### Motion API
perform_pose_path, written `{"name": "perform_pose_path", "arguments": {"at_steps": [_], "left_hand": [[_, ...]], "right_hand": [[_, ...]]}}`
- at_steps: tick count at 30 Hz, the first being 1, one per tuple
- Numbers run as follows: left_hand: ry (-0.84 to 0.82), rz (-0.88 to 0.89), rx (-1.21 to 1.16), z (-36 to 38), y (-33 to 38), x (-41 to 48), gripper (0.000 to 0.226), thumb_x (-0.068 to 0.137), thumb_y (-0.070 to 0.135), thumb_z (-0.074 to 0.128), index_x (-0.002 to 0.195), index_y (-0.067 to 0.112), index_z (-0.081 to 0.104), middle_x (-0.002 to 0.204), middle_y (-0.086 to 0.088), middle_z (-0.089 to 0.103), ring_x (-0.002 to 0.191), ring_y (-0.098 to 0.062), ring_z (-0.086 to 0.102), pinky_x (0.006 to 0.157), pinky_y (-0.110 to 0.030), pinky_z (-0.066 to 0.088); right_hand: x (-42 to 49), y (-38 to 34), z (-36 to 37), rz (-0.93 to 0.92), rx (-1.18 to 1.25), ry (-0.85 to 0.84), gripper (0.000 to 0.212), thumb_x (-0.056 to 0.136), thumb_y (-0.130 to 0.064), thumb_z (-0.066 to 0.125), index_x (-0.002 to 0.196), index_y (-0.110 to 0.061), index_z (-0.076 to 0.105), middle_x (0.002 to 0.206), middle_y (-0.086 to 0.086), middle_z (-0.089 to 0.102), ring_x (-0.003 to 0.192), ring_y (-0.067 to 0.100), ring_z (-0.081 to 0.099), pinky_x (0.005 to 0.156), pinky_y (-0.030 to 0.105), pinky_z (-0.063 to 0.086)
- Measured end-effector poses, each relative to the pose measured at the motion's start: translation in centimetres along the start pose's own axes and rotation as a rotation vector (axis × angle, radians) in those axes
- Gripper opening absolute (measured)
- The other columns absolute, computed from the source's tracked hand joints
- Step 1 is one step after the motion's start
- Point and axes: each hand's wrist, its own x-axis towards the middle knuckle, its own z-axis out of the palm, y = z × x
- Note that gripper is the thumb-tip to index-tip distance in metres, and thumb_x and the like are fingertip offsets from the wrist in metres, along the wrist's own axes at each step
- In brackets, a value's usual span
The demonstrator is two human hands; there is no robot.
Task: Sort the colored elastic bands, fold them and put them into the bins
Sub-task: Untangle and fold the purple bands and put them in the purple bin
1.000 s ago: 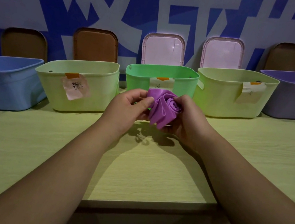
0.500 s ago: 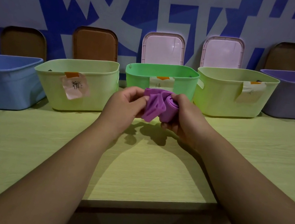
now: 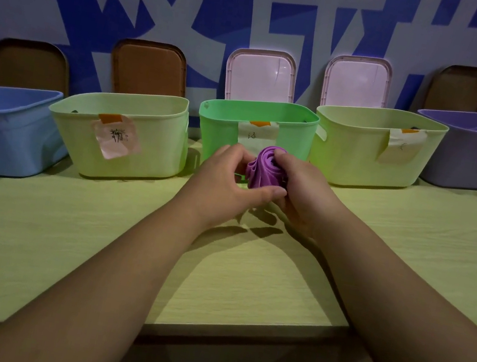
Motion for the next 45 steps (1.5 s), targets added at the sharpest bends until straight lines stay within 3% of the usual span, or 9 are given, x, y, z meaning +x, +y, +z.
{"name": "perform_pose_path", "arguments": {"at_steps": [3,10,17,21,24,30,35,39,45], "left_hand": [[0.054,-0.061,0.029,0.5,0.1,0.2,0.053,0.076,0.067,0.085,0.108,0.035,0.058,0.108,0.013,0.065,0.098,-0.007,0.064,0.081,-0.035,0.059],[0.093,-0.082,-0.137,0.4,0.1,0.4,0.052,0.087,0.039,0.089,0.129,0.033,0.058,0.106,0.009,0.074,0.082,-0.002,0.076,0.067,-0.02,0.062],[0.064,-0.17,-0.446,-0.2,-1.0,0.7,0.046,0.095,0.016,0.08,0.138,0.022,0.063,0.123,0.005,0.075,0.109,-0.013,0.075,0.097,-0.038,0.063],[0.009,-0.22,-0.805,-0.7,-1.2,0.7,0.051,0.096,-0.007,0.07,0.14,0.016,0.063,0.128,-0.011,0.075,0.115,-0.025,0.076,0.099,-0.037,0.061],[-0.017,-0.28,-0.963,-0.9,-1.6,1.0,0.058,0.095,-0.016,0.062,0.142,0.017,0.066,0.134,-0.018,0.07,0.118,-0.028,0.075,0.097,-0.033,0.061],[-0.026,-0.395,-0.977,-0.7,-1.9,0.9,0.041,0.101,-0.002,0.065,0.14,0.012,0.064,0.127,-0.02,0.074,0.111,-0.029,0.078,0.093,-0.036,0.063],[-0.034,-0.417,-1.069,-0.4,-1.1,0.1,0.026,0.101,0.003,0.068,0.125,-0.008,0.068,0.119,-0.025,0.077,0.113,-0.029,0.077,0.095,-0.031,0.063],[-0.041,-0.392,-1.136,0.0,0.5,-0.2,0.051,0.085,0.005,0.082,0.13,-0.01,0.065,0.121,-0.025,0.076,0.115,-0.029,0.076,0.1,-0.03,0.06],[-0.072,-0.389,-1.251,1.5,5.8,-1.6,0.055,0.078,0.003,0.084,0.13,-0.003,0.065,0.116,-0.02,0.078,0.101,-0.024,0.076,0.092,-0.028,0.06]], "right_hand": [[0.1,0.0,-0.2,-0.023,0.081,-0.036,0.026,0.108,-0.018,0.06,0.126,-0.001,0.068,0.111,0.02,0.079,0.093,0.024,0.079,0.073,0.029,0.063],[1.1,0.6,-0.8,-0.099,0.093,-0.063,0.032,0.099,-0.014,0.073,0.127,0.001,0.068,0.116,0.021,0.077,0.101,0.028,0.077,0.09,0.037,0.064],[1.8,0.4,-1.2,-0.185,-0.03,0.044,0.024,0.104,-0.017,0.064,0.126,-0.017,0.073,0.12,0.014,0.075,0.105,0.033,0.073,0.085,0.04,0.063],[1.5,0.8,-1.6,-0.177,-0.076,-0.073,0.03,0.104,-0.032,0.068,0.134,-0.03,0.071,0.123,0.009,0.078,0.115,0.034,0.074,0.102,0.048,0.06],[1.5,0.9,-1.7,-0.218,-0.097,-0.085,0.035,0.101,-0.025,0.073,0.136,-0.024,0.069,0.12,0.008,0.079,0.112,0.031,0.075,0.097,0.044,0.061],[1.6,1.1,-1.7,-0.272,-0.049,-0.016,0.042,0.092,-0.008,0.082,0.131,-0.009,0.068,0.125,0.017,0.072,0.109,0.036,0.074,0.101,0.052,0.061],[0.1,0.7,-1.5,-0.275,-0.151,0.071,0.049,0.083,-0.016,0.092,0.125,-0.014,0.069,0.122,0.011,0.072,0.109,0.033,0.075,0.101,0.052,0.061],[-2.3,-0.2,-1.5,-0.316,-0.256,0.113,0.057,0.071,-0.034,0.098,0.118,-0.021,0.069,0.117,0.004,0.074,0.106,0.028,0.077,0.104,0.054,0.059],[-8.2,-4.1,-4.1,-0.373,-0.418,0.143,0.043,0.084,-0.022,0.092,0.12,-0.021,0.066,0.114,-0.002,0.072,0.091,0.012,0.074,0.089,0.036,0.061]]}}
